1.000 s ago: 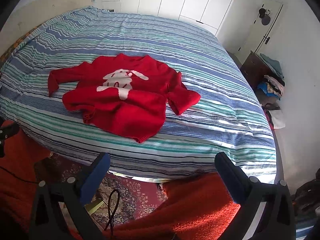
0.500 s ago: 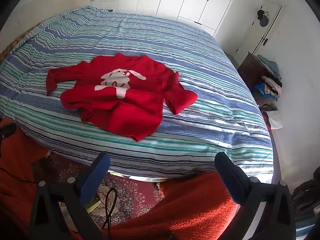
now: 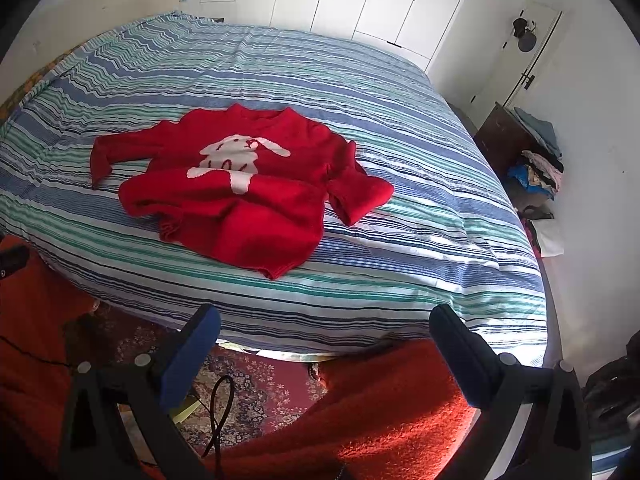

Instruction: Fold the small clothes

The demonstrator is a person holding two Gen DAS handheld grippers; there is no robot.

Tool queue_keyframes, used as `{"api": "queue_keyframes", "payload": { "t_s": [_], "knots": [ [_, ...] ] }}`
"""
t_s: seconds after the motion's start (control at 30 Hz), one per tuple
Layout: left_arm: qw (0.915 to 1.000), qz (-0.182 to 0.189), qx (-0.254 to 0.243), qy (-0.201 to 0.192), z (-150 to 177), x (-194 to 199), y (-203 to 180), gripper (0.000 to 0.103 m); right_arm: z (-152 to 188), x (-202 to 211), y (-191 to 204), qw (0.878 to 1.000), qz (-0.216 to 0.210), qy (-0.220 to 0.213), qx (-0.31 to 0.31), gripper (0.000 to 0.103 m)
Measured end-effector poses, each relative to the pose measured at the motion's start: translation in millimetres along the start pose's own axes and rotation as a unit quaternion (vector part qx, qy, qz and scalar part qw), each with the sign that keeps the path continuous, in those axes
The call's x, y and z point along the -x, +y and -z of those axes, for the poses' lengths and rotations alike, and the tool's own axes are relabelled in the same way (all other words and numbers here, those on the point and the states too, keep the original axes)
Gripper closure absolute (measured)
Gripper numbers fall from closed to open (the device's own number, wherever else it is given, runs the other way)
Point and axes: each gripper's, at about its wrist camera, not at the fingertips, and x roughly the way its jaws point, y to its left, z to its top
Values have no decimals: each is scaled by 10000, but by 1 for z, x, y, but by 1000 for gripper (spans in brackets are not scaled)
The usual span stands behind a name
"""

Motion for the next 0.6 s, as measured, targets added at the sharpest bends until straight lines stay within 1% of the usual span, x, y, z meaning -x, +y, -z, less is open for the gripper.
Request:
{"api": "queue_keyframes", "payload": {
  "t_s": [0.47,0.53,0.6],
  "knots": [
    [10000,19,-30,36,0,-5,-1,0,0,-3,2,10000,-31,52,-10,0],
    [9999,-69,-56,64,1,-10,-2,0,0,-4,2,10000,-47,54,-20,0],
    [9997,-196,-58,165,2,-24,-2,0,1,-6,2,9999,-103,41,-57,0]
  ]
}}
